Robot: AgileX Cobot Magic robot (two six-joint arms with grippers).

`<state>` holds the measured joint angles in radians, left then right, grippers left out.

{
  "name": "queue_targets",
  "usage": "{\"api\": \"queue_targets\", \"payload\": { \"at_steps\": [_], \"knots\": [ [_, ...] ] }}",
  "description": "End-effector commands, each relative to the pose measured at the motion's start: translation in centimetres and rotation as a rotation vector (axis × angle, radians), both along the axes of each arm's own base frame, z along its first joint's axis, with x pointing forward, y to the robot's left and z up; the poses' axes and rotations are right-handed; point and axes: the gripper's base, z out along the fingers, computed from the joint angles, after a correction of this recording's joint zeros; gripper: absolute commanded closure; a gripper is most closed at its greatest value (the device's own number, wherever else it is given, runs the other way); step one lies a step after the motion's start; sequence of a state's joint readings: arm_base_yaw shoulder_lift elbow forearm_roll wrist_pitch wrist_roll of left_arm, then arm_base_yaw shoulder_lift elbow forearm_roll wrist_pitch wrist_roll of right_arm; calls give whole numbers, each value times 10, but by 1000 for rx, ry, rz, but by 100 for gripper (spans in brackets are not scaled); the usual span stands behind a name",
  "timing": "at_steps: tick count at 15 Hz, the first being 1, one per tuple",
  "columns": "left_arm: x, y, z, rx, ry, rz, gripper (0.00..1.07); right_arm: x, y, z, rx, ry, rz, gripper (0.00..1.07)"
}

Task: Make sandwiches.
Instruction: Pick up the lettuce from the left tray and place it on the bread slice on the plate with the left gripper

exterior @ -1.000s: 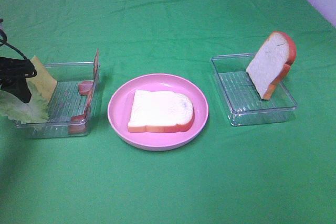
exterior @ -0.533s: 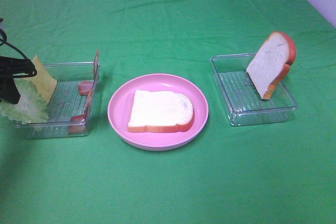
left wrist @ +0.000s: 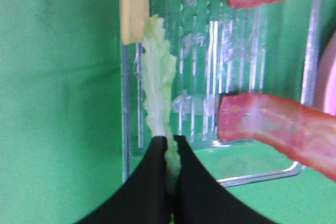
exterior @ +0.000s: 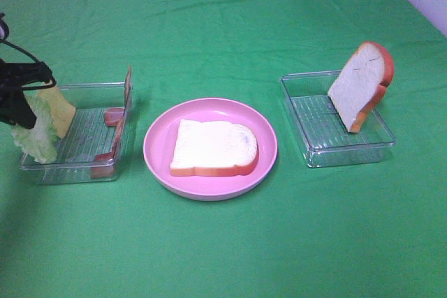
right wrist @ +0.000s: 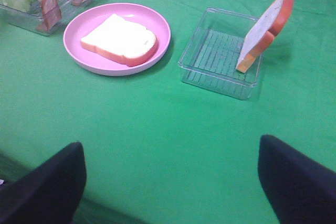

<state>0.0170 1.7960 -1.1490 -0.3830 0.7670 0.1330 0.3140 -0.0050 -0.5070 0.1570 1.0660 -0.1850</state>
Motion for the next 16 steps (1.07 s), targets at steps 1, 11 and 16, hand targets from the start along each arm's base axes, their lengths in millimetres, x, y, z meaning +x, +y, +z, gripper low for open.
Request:
{"api": "queue_targets", "payload": {
  "at_steps": [1, 11, 16],
  "knots": [
    [2, -2, 24, -34, -71, 10, 107, -2, -1, -1, -8, -14, 8, 22],
    [11, -50, 90, -544, -384, -80, 107, -2, -1, -1, -8, -14, 8, 22],
    [10, -127, 56, -619, -304, -232, 107, -2, -1, -1, -8, -14, 8, 22]
  ]
}}
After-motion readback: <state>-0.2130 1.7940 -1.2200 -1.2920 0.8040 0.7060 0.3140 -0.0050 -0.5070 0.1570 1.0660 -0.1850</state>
